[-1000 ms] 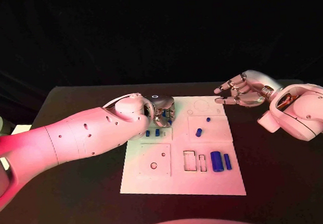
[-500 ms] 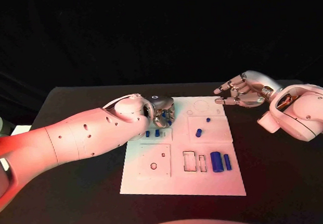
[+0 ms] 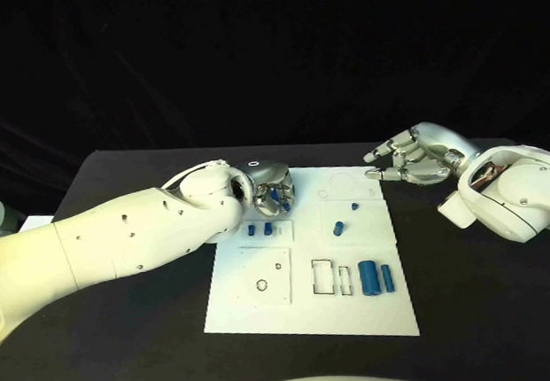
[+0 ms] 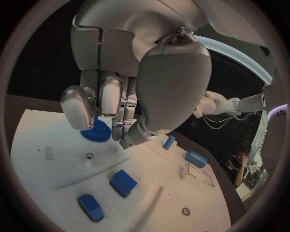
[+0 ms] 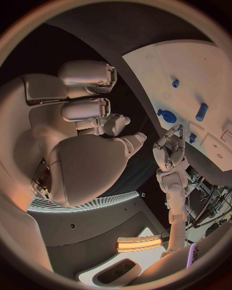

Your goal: Assemble the parts on the task board

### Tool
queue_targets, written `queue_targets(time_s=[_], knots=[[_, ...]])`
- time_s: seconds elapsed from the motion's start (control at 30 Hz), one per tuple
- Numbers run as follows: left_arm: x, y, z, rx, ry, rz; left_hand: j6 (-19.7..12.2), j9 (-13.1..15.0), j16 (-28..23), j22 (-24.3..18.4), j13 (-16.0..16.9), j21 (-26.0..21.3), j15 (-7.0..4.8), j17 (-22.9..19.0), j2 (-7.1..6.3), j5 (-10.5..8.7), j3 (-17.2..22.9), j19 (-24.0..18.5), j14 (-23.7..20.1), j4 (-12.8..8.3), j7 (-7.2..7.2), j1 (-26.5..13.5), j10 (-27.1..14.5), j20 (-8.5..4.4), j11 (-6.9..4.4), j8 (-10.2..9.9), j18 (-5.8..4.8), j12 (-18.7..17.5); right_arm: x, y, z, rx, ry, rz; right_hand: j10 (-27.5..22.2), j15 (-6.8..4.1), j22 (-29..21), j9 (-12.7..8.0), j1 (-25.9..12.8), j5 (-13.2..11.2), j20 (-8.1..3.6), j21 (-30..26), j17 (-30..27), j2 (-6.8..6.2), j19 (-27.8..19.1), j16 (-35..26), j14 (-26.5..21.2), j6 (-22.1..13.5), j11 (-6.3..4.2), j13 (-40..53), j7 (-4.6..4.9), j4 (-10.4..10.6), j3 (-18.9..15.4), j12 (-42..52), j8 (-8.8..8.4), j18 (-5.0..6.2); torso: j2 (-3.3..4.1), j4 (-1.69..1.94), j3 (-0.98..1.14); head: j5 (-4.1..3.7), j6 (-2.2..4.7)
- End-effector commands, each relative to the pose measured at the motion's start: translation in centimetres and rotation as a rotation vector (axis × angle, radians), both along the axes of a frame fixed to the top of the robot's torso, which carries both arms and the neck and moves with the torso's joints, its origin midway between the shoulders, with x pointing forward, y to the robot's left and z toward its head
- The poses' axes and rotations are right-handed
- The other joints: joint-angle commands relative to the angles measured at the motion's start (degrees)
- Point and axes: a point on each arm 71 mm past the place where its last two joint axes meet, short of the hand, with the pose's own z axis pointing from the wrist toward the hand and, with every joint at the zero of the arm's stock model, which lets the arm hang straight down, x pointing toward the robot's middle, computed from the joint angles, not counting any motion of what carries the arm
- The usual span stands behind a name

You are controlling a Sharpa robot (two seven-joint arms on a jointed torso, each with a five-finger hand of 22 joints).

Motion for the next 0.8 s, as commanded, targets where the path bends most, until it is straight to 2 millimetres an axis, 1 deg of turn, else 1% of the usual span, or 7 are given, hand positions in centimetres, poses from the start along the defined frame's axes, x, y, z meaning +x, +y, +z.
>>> queue_targets(time_s=[0.03,0.17,0.37,0.4,0.53,0.7,0.8], knots=[[-0.2,0.6,0.6,-0.072,0.020,0.024,0.5,0.0,0.4,0.0,-0.1,-0.1,-0.33,-0.1,0.00,-0.15,0.0,1.2,1.5,-0.1,0.04,-0.6,0.4,-0.30,0.12,0.0,-1.05,-0.3,0.0,0.1,-0.1,-0.008,0.001,0.015,0.1,-0.33,0.0,0.0,0.2,0.3,-0.49,-0.2,7.6,0.32,0.0,-0.3,4.4,0.5,0.03,0.0,-0.06,-0.2,-0.3,-0.2,0.07,0.36,-0.06,0.13,-0.05,0.04,0.12],[-0.2,2.0,0.9,-0.081,0.021,0.053,0.5,0.0,0.4,0.0,-0.2,-0.1,-0.33,-0.1,-0.05,-0.16,0.0,1.2,1.5,-0.1,0.04,-0.8,0.4,-0.30,0.12,-0.1,-1.06,-0.4,0.0,0.0,-0.1,-0.009,0.001,0.013,0.1,-0.33,0.0,0.0,0.2,0.3,-0.49,-0.2,7.6,0.32,0.0,-0.3,4.4,0.5,0.03,0.0,-0.06,-0.2,-0.3,-0.2,0.07,0.36,0.01,0.07,-0.03,0.14,0.25],[-0.2,3.7,0.9,-0.063,0.036,0.088,0.5,-0.1,0.5,0.2,-0.2,0.1,-0.32,-0.2,-0.15,-0.18,-0.1,1.2,1.5,-0.1,0.02,-1.1,0.4,-0.28,0.12,-0.1,-1.09,-0.4,0.0,-0.1,-0.1,-0.010,0.002,0.010,0.1,-0.33,0.0,0.0,0.2,0.3,-0.49,-0.2,7.6,0.32,0.0,-0.3,4.4,0.5,0.03,0.0,-0.06,-0.2,-0.3,-0.2,0.07,0.36,0.08,0.03,-0.09,0.13,0.29],[-0.2,4.0,0.9,-0.060,0.038,0.092,0.5,-0.1,0.5,0.2,-0.2,0.1,-0.32,-0.2,-0.16,-0.18,-0.1,1.2,1.5,-0.1,0.02,-1.1,0.4,-0.28,0.12,-0.1,-1.09,-0.4,0.0,-0.1,-0.1,-0.010,0.002,0.010,0.1,-0.33,0.0,0.0,0.2,0.3,-0.49,-0.2,7.6,0.32,0.0,-0.3,4.4,0.5,0.03,0.0,-0.06,-0.2,-0.3,-0.2,0.07,0.36,0.05,0.02,-0.05,0.17,0.24],[-0.1,4.5,0.8,-0.049,0.048,0.103,0.5,-0.1,0.5,0.2,-0.2,0.1,-0.32,-0.2,-0.18,-0.18,-0.1,1.2,1.5,-0.2,0.01,-1.1,0.4,-0.28,0.12,-0.2,-1.09,-0.5,0.0,-0.1,-0.1,-0.010,0.002,0.009,0.1,-0.33,0.0,0.0,0.2,0.3,-0.49,-0.2,7.6,0.32,0.0,-0.3,4.4,0.5,0.03,0.0,-0.06,-0.2,-0.3,-0.2,0.07,0.36,0.06,0.08,-0.03,0.17,0.22],[-0.2,4.8,0.7,-0.040,0.058,0.106,0.6,-0.1,0.5,0.3,-0.2,0.1,-0.32,-0.2,-0.23,-0.19,-0.2,1.2,1.5,-0.2,-0.02,-1.3,0.4,-0.27,0.10,-0.2,-1.10,-0.5,0.0,-0.1,-0.1,-0.010,0.002,0.009,0.1,-0.33,0.0,0.0,0.2,0.3,-0.49,-0.2,7.6,0.32,0.0,-0.3,4.4,0.5,0.03,0.0,-0.06,-0.2,-0.3,-0.2,0.07,0.36,0.08,-0.05,-0.02,0.42,0.16],[-0.2,4.8,0.7,-0.036,0.062,0.104,0.6,-0.1,0.5,0.3,-0.2,0.1,-0.32,-0.2,-0.25,-0.20,-0.2,1.2,1.5,-0.2,-0.04,-1.4,0.4,-0.27,0.10,-0.2,-1.10,-0.5,0.0,-0.1,-0.1,-0.010,0.001,0.010,0.1,-0.33,0.0,0.0,0.2,0.3,-0.49,-0.2,7.6,0.32,0.0,-0.3,4.4,0.5,0.03,0.0,-0.06,-0.2,-0.3,-0.2,0.07,0.36,0.09,-0.11,0.04,0.50,0.09]])
